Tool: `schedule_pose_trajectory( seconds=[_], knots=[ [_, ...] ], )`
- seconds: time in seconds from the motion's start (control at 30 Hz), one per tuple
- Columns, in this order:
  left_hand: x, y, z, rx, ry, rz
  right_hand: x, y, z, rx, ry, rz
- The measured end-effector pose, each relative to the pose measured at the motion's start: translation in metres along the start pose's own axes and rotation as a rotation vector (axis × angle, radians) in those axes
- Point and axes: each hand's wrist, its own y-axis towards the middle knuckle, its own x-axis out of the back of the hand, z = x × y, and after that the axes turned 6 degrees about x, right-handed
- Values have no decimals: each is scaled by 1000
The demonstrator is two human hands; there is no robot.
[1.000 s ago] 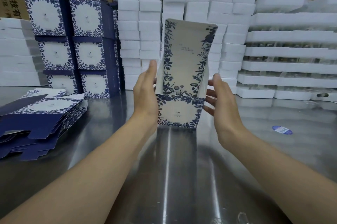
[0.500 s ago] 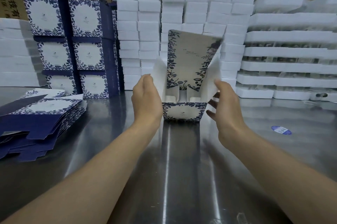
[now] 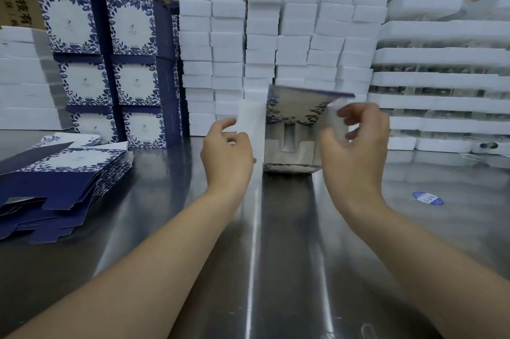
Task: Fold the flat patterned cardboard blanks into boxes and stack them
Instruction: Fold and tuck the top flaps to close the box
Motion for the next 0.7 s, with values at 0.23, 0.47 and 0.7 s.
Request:
schedule_pose_trajectory(
  seconds=[0.23, 0.47, 0.7],
  knots=[
    [-2, -10, -1, -31, 174, 91, -5, -14, 0, 195, -241, 502],
    [-8, -30, -9, -195, 261, 230, -7, -8, -15, -46, -529, 706],
    [-21, -66, -18, -335, 173, 487, 7, 2, -35, -109, -356, 854]
  ],
)
